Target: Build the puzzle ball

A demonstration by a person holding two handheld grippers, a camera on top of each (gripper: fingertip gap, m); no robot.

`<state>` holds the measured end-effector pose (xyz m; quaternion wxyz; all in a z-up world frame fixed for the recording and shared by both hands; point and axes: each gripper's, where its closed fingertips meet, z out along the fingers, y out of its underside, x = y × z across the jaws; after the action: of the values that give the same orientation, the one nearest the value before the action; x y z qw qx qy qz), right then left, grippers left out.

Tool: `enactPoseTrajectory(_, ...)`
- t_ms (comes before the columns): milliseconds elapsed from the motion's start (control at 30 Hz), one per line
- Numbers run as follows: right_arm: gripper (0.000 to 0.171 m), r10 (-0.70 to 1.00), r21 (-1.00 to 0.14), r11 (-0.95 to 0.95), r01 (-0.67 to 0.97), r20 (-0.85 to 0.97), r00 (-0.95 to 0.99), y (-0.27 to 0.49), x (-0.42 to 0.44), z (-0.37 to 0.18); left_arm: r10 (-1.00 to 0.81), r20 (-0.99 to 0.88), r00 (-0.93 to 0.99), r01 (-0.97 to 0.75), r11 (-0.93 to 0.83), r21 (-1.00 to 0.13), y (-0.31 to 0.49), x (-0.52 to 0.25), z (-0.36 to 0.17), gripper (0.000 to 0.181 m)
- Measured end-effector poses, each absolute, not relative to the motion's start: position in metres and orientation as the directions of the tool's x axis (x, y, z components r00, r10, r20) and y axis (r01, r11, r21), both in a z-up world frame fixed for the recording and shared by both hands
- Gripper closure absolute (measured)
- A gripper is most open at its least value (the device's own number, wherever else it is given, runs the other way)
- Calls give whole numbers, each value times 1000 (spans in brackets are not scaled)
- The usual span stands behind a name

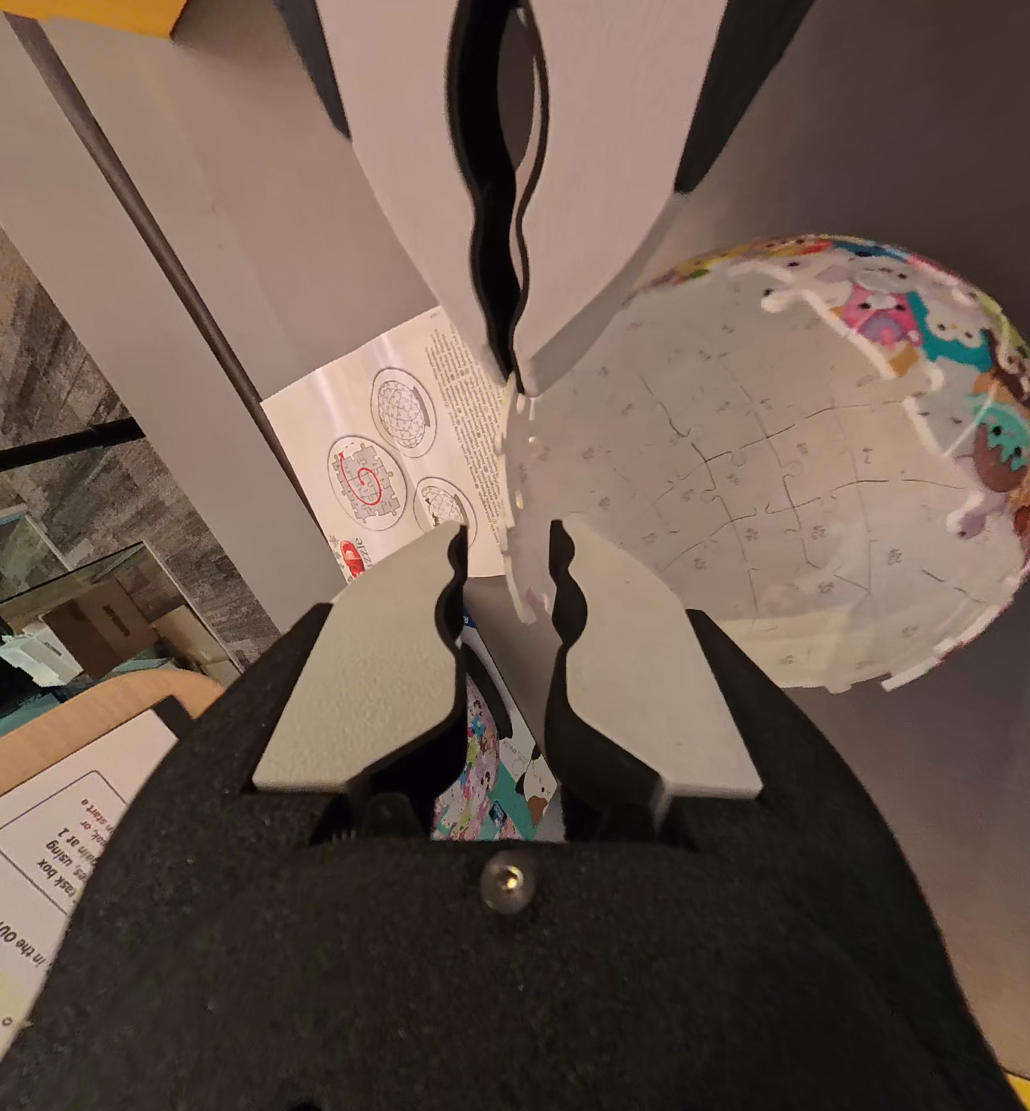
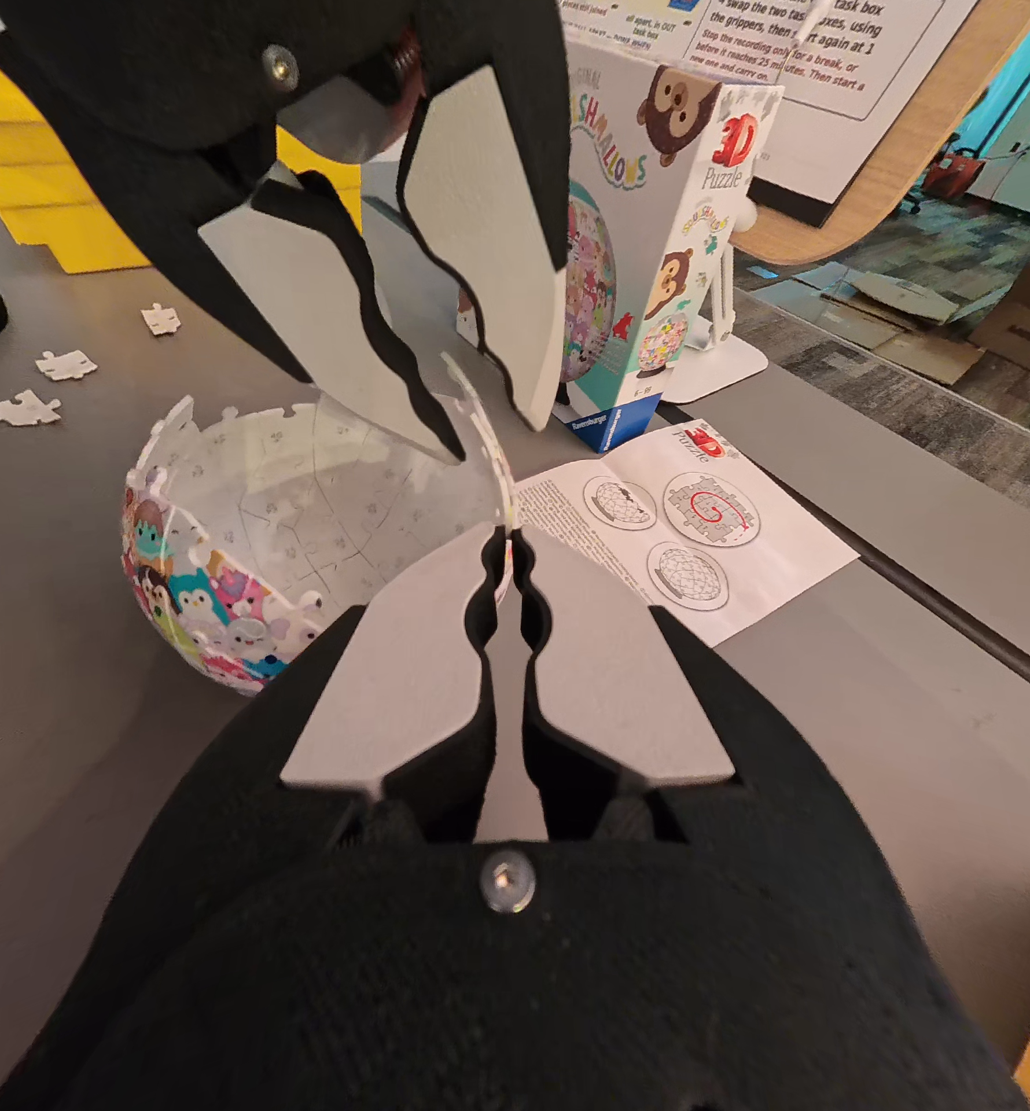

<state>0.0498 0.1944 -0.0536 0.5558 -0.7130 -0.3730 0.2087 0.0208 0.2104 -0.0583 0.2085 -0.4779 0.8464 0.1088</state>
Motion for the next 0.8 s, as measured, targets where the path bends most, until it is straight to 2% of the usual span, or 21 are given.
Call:
enactPoseTrajectory(267, 168, 766, -955, -140, 262, 63, 639, 195, 50, -55, -774, -460, -435, -858, 511, -49, 212, 22, -56, 159)
enactPoseTrajectory(400, 168, 784, -957, -140, 254, 49, 618, 193, 49, -56, -775, -450, -443, -854, 517, -51, 209, 20, -57, 165)
enactPoseTrajectory(800, 168, 784, -967, -143, 211, 20, 620, 193, 54, -51, -775, -450, -444, -860, 509, -27, 210, 13, -61, 166)
